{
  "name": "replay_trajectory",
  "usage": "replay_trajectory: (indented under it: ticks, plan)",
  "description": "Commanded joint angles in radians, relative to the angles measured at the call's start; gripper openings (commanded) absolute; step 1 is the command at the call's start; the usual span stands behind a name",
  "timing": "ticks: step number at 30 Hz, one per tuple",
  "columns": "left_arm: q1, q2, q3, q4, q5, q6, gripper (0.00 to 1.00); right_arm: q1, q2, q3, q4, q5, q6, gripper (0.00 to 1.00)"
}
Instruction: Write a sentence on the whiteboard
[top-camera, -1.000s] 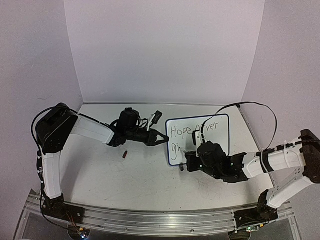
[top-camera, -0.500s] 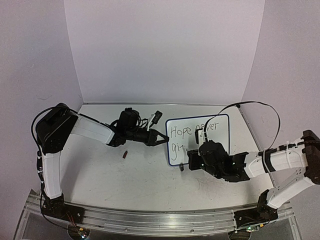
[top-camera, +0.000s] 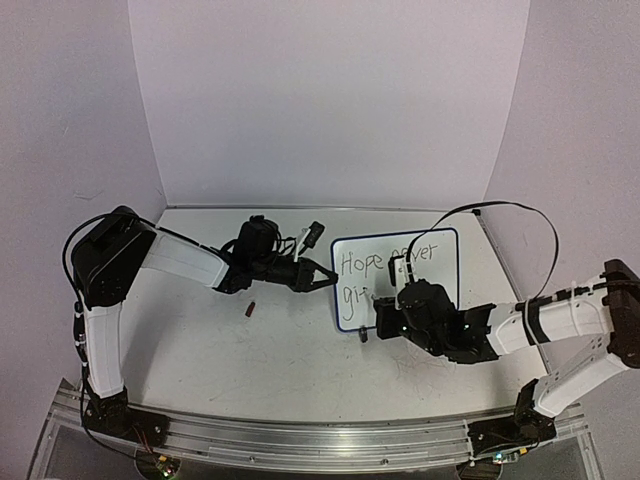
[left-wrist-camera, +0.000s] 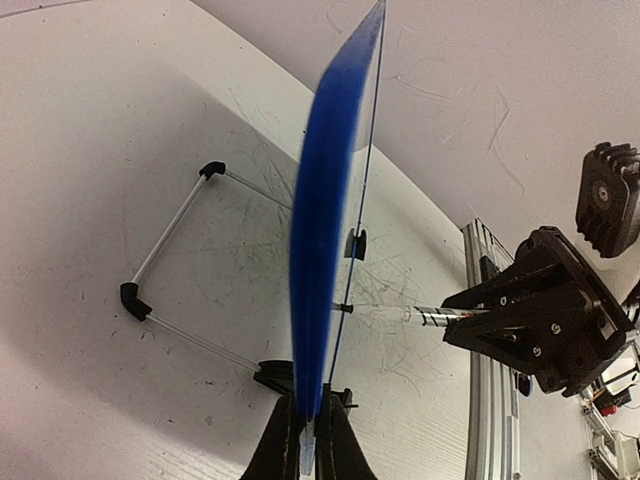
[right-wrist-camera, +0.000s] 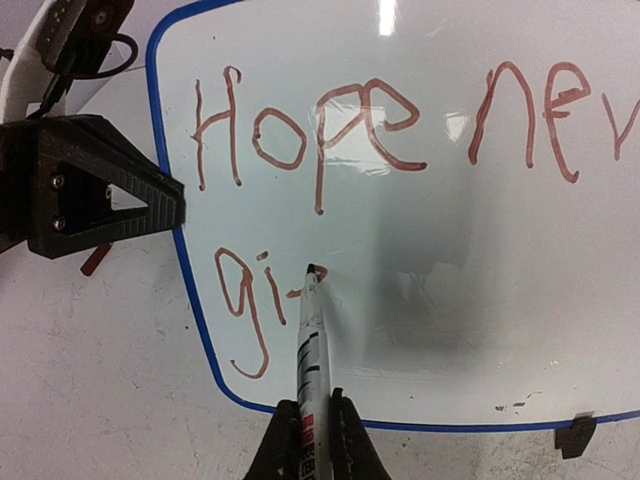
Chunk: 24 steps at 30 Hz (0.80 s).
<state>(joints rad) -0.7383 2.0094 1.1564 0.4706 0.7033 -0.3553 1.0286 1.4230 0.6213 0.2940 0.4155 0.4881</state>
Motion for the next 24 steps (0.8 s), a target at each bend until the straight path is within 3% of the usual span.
replay_trajectory:
  ticks: [1,24]
  plan:
    - [0.008,-0.041,0.017,-0.043,0.004,0.015,0.00,-0.007,0.022,0.030,0.030,-0.008,-0.024,0.00]
    - [0.008,-0.043,0.014,-0.044,0.001,0.018,0.00,-0.008,0.011,-0.054,-0.007,-0.044,0.029,0.00]
